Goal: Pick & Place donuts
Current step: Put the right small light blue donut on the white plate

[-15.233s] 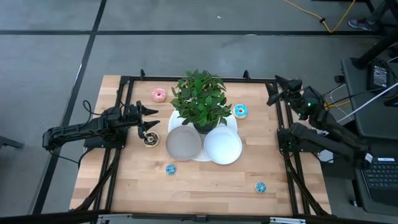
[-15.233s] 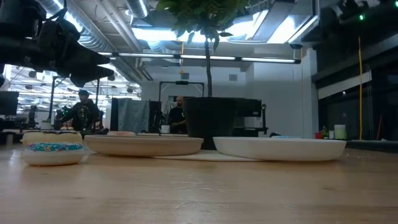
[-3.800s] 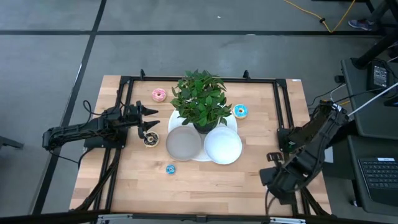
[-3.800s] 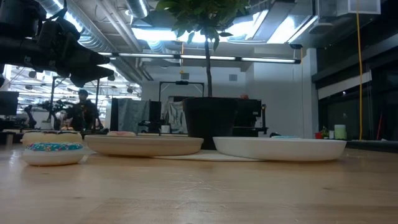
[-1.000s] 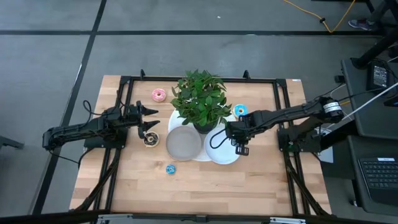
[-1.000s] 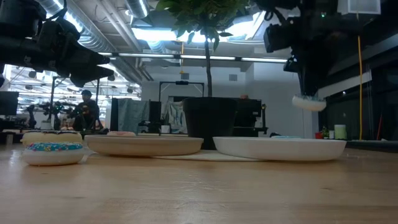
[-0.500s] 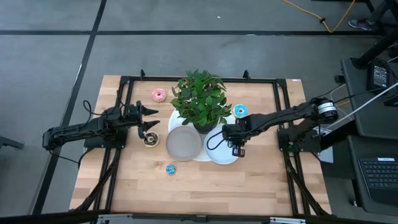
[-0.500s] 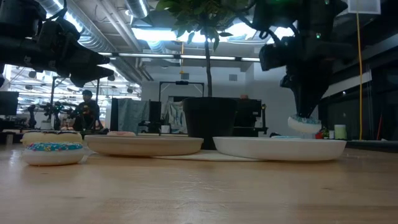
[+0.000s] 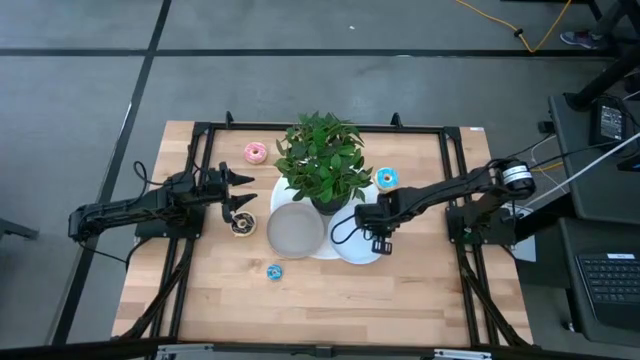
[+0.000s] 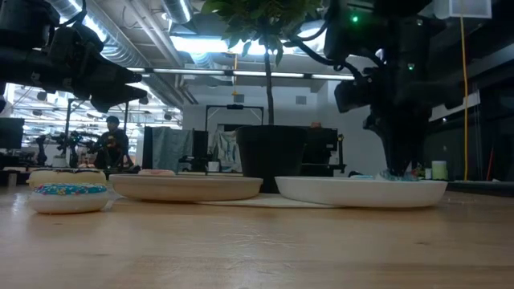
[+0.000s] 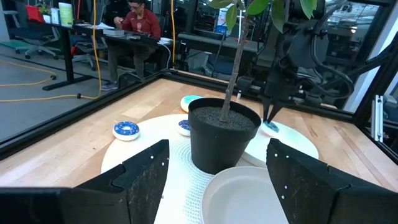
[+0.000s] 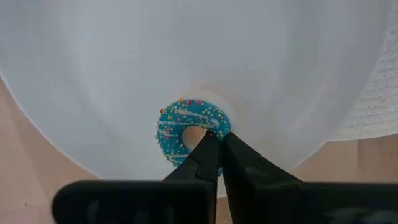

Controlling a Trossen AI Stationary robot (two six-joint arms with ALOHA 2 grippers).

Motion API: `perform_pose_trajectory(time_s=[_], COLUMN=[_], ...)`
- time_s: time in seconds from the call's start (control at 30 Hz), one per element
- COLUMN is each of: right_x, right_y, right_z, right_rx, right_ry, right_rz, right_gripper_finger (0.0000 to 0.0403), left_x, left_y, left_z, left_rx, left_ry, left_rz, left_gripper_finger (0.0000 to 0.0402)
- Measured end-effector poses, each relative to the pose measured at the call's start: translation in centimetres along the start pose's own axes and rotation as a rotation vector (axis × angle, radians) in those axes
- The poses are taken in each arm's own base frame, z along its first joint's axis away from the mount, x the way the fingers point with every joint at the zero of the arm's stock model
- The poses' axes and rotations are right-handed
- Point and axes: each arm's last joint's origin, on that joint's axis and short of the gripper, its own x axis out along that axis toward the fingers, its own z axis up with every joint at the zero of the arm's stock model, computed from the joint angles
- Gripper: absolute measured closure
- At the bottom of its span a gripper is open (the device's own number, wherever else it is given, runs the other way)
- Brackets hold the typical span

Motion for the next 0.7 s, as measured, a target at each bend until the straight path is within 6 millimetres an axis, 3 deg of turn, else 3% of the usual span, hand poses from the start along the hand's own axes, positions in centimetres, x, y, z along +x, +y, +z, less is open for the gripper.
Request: perform_pose_trajectory(time_s=[0.27,0.7], right_x=[0.29,0.29], right_y=[-0.2,-0.22], right_z=[0.08,0.0], right_rx=[0.009,0.011], right_ry=[0.01,0.018], right_rz=[-0.003,-0.006], right_gripper_finger=[0.0375,0.0293], left_x=[0.0,0.0], left_y=[0.0,0.0], left_z=[0.01,0.0], left_rx=[0.0,0.0], left_ry=[0.0,0.0], left_rz=[0.0,0.0], left_gripper_finger=[0.0142,0.0142])
